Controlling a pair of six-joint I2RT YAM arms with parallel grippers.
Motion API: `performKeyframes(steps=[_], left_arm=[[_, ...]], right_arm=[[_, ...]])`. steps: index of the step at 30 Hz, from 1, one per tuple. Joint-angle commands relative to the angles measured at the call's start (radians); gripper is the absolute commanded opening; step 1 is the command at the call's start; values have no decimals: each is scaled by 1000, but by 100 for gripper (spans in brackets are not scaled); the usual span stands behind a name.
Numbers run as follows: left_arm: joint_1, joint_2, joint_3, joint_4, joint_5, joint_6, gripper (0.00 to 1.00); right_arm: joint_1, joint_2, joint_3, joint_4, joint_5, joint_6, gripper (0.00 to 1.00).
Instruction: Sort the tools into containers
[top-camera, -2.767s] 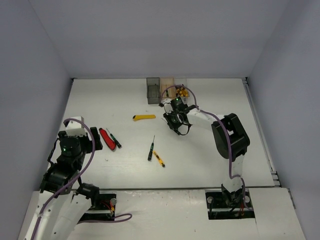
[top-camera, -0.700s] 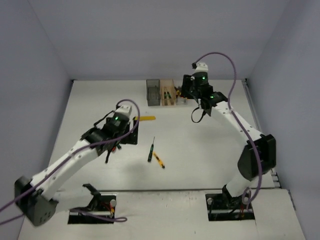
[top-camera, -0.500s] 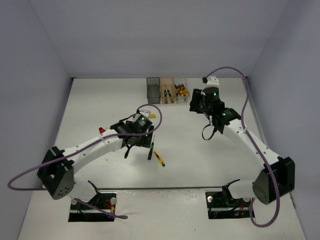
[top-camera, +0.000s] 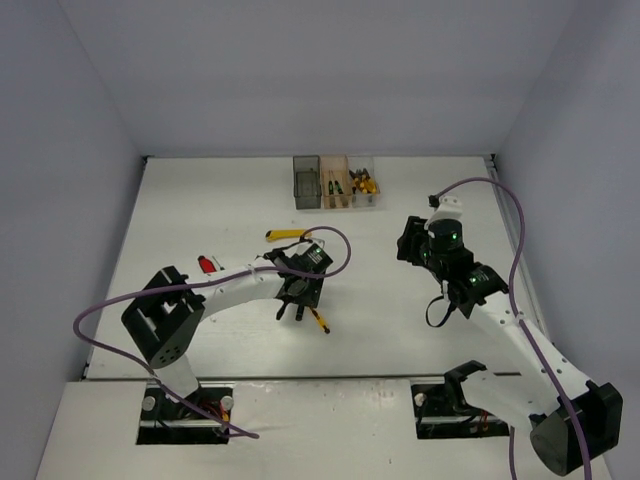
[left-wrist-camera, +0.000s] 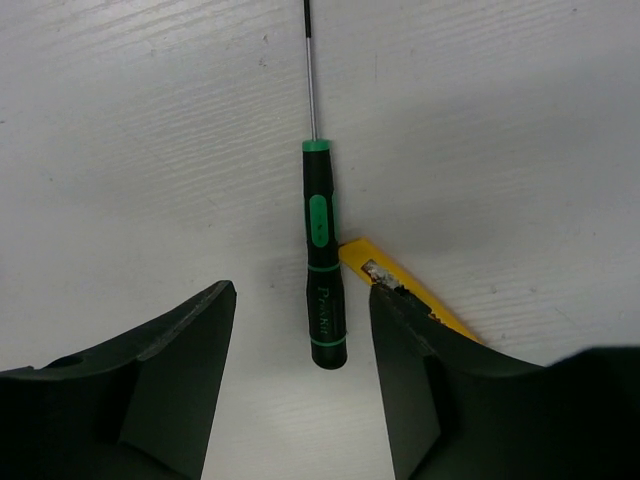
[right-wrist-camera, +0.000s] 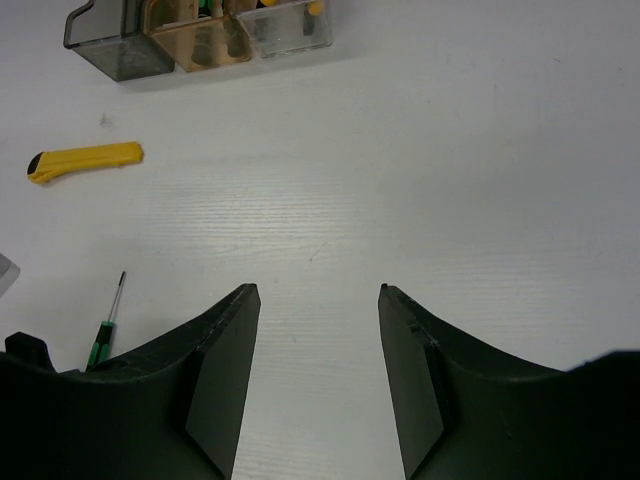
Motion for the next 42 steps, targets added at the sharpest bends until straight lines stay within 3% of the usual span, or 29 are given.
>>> performKeyframes(steps=[1,7,25,32,34,37,42], left_arm=[[-3,24,56,47,-9,-29,48],[4,66,63,58,-27,-42,41],[40,54,53,110,-34,-78,36],[40,-25,45,175,0,-64,46],[40,-17,63,161,4,-59,53],[40,-14,74,129,-26,-56,55],[70,0,82,98,-43,-61,39]], right_arm=[[-8,-15,2,53,22,15,49],[-8,-13,-12,54,17,13,49],[-8,-14,-32,54,6,21,49],[-8,-11,-33,56,5,19,49],[-8,-5,-32,57,2,19,49],[-8,-2,-33,57,-1,18,49],[-8,-3,-35,57,-3,19,49]])
